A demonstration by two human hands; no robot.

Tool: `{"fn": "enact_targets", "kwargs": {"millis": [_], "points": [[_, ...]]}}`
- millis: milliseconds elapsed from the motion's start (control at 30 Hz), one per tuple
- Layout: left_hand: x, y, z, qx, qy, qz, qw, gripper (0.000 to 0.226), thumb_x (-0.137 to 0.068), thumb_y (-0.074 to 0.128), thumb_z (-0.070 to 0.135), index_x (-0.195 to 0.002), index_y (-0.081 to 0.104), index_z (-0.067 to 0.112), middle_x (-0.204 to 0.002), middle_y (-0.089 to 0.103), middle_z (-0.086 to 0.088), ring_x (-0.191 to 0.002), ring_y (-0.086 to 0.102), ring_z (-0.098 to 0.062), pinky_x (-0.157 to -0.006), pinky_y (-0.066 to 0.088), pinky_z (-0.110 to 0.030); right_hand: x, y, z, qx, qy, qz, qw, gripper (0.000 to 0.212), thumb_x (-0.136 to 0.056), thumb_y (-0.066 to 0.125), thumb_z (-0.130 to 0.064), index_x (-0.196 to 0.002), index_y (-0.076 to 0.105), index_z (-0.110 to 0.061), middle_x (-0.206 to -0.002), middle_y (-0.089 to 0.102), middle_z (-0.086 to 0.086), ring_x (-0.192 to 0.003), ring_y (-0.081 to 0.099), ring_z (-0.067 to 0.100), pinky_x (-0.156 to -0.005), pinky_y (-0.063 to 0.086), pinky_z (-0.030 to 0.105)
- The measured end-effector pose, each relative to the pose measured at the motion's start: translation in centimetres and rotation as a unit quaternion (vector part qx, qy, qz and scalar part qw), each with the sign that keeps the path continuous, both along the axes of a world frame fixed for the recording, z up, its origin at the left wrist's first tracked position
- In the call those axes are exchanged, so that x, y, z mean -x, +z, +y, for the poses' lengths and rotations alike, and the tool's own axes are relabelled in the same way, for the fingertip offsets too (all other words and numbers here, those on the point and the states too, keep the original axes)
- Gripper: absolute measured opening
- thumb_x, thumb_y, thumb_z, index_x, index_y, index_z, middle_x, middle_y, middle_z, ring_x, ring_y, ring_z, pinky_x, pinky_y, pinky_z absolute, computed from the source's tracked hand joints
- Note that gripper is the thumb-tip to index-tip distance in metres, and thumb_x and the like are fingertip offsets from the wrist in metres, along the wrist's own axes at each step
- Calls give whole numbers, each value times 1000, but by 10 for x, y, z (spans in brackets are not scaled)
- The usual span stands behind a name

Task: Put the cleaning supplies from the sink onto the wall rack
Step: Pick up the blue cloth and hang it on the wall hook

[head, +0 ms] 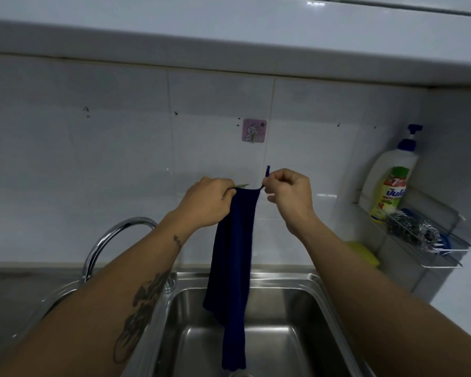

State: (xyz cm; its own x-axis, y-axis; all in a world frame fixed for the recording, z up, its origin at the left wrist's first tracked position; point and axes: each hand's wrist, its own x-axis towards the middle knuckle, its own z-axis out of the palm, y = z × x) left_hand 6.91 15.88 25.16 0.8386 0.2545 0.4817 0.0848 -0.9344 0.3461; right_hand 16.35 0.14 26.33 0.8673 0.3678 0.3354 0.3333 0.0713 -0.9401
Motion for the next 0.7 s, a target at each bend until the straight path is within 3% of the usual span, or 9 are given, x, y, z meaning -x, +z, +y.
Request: {"fn": "enact_targets", "kwargs": {"millis": [167, 267, 400, 567, 700], "points": [[-18, 12, 9, -24, 11, 21, 999, 33, -99, 37, 24, -80, 57, 8, -68, 59, -4, -63, 57, -26, -60, 48, -36, -18, 28, 19, -74, 38, 98, 992, 15, -82, 55, 7, -75, 60, -6, -72, 63, 12, -59, 53, 18, -56, 44, 28], [-31, 22, 20, -53, 29, 32, 998, 34, -100, 35, 27, -85, 60, 10, -76, 64, -6, -67, 59, -25, -63, 50, -35, -34, 38, 36, -71, 39, 111, 991, 13, -87, 58, 2, -77, 60, -7, -69, 62, 12, -54, 52, 16, -53, 44, 27], [-48, 23, 40, -80, 56, 38, 994, 34, -100, 34, 28, -81, 56, 12, -82, 64, -6, -73, 60, -26, -66, 49, -34, -61, 44, 59, -47, 28, 108, 993, 14, -90, 60, -7, -77, 65, -7, -72, 69, 13, -54, 57, 17, -50, 46, 24], [-66, 15, 64, -76, 77, 31, 994, 34, -100, 33, 28, -78, 55, 14, -78, 62, -4, -71, 58, -24, -61, 41, -31, -92, 49, 83, 1, -4, 76, 997, 13, -82, 61, -1, -70, 66, -1, -71, 67, 17, -54, 56, 19, -47, 45, 25], [-79, 14, 73, -65, 80, 17, 995, 33, -100, 34, 25, -75, 53, 14, -76, 59, -3, -72, 56, -24, -60, 37, -30, -106, 51, 100, 13, -34, 61, 997, 10, -77, 60, 4, -71, 67, 2, -70, 66, 19, -57, 58, 23, -56, 51, 30]]}}
